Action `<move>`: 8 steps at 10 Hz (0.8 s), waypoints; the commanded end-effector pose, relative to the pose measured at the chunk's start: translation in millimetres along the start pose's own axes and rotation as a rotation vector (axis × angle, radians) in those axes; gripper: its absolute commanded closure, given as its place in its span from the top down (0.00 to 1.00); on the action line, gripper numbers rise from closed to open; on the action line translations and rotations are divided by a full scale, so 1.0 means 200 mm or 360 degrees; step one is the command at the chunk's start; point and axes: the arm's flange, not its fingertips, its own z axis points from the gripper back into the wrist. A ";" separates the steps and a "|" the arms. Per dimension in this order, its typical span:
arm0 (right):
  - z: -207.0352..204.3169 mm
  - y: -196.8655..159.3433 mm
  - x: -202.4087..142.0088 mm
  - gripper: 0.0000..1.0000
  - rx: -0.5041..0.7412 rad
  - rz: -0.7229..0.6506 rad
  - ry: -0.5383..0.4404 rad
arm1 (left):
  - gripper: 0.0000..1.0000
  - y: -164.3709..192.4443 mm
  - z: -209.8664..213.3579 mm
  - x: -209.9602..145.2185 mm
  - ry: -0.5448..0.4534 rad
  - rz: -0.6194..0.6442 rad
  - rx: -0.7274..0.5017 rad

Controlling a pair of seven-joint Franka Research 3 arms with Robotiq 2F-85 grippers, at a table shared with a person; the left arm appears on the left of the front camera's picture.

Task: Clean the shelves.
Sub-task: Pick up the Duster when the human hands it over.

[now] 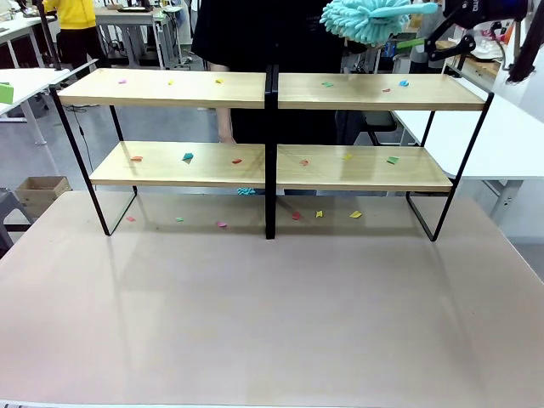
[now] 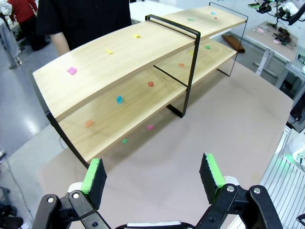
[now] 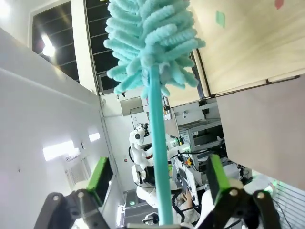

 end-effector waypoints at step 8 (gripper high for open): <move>0.01 -0.04 -0.01 0.00 -0.0004 -0.0016 -0.0013 | 1.00 0.00 0.00 -0.01 0.0005 0.0011 0.0001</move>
